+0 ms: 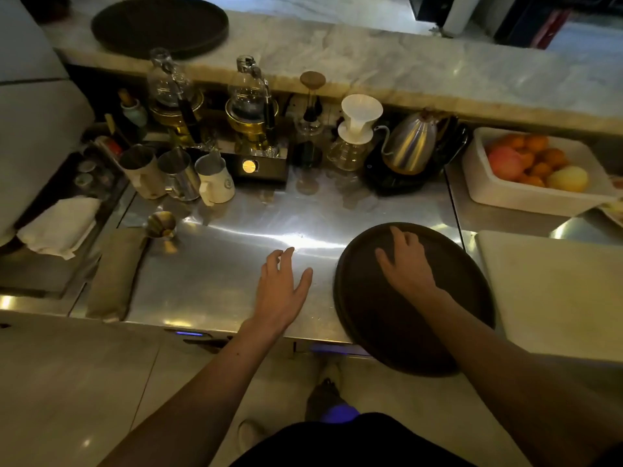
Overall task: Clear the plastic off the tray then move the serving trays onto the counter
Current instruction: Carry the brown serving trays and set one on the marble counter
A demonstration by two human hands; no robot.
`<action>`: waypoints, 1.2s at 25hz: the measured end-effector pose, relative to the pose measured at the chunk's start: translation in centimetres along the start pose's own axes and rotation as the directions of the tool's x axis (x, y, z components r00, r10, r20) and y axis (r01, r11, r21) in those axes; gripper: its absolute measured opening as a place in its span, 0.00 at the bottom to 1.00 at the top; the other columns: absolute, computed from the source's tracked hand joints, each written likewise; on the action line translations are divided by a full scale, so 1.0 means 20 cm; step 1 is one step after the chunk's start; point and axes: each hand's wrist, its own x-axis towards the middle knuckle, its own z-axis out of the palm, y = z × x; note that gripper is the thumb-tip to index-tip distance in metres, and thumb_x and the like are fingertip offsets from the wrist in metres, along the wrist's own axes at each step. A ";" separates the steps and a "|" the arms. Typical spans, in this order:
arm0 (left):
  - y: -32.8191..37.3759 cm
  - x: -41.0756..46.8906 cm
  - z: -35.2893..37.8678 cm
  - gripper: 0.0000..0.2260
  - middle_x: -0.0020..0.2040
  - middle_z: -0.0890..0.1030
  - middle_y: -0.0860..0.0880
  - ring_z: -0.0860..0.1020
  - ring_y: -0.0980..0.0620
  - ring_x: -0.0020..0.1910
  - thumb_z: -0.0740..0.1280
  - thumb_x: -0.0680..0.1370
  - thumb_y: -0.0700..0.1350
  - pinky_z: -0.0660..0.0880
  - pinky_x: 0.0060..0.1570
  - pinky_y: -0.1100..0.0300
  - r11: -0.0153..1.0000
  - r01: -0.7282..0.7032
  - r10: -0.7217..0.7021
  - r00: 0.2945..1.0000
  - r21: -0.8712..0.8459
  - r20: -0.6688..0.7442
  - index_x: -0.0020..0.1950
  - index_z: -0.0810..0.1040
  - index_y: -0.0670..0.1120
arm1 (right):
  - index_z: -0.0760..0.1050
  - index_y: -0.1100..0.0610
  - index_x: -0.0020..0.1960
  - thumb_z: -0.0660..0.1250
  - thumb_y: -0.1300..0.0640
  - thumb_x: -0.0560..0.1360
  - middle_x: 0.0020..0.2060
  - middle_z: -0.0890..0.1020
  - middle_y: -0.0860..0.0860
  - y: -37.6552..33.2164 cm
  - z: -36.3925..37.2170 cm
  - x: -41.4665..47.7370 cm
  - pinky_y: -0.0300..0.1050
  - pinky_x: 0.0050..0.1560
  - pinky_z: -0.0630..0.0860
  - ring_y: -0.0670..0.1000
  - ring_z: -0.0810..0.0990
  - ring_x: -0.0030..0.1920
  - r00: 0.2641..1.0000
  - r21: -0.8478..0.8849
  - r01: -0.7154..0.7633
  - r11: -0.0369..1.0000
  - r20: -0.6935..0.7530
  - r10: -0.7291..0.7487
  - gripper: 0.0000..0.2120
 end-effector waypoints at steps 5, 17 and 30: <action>0.15 0.08 0.27 0.30 0.76 0.62 0.45 0.67 0.44 0.71 0.58 0.79 0.62 0.70 0.65 0.48 0.991 0.128 -0.132 0.989 0.049 0.074 0.76 0.58 0.49 | 0.56 0.55 0.76 0.63 0.46 0.78 0.71 0.64 0.63 0.40 -0.09 0.22 0.61 0.67 0.67 0.65 0.65 0.70 0.991 -0.126 -0.104 0.986 0.067 0.113 0.32; 0.23 0.08 0.64 0.26 0.63 0.74 0.40 0.77 0.41 0.59 0.58 0.80 0.59 0.77 0.55 0.49 0.937 0.315 -0.347 0.890 0.150 0.296 0.70 0.63 0.42 | 0.55 0.43 0.71 0.68 0.37 0.70 0.65 0.73 0.60 1.05 -0.14 0.23 0.64 0.61 0.74 0.64 0.75 0.62 0.902 0.050 -0.350 0.936 0.287 0.322 0.36; 0.17 0.28 0.31 0.27 0.62 0.75 0.41 0.76 0.41 0.60 0.68 0.76 0.54 0.74 0.56 0.51 0.963 0.268 -0.271 0.958 0.040 0.092 0.70 0.67 0.43 | 0.53 0.43 0.75 0.66 0.31 0.68 0.64 0.73 0.59 0.69 -0.23 0.42 0.61 0.62 0.74 0.62 0.74 0.63 0.970 0.158 -0.183 0.970 0.188 0.152 0.42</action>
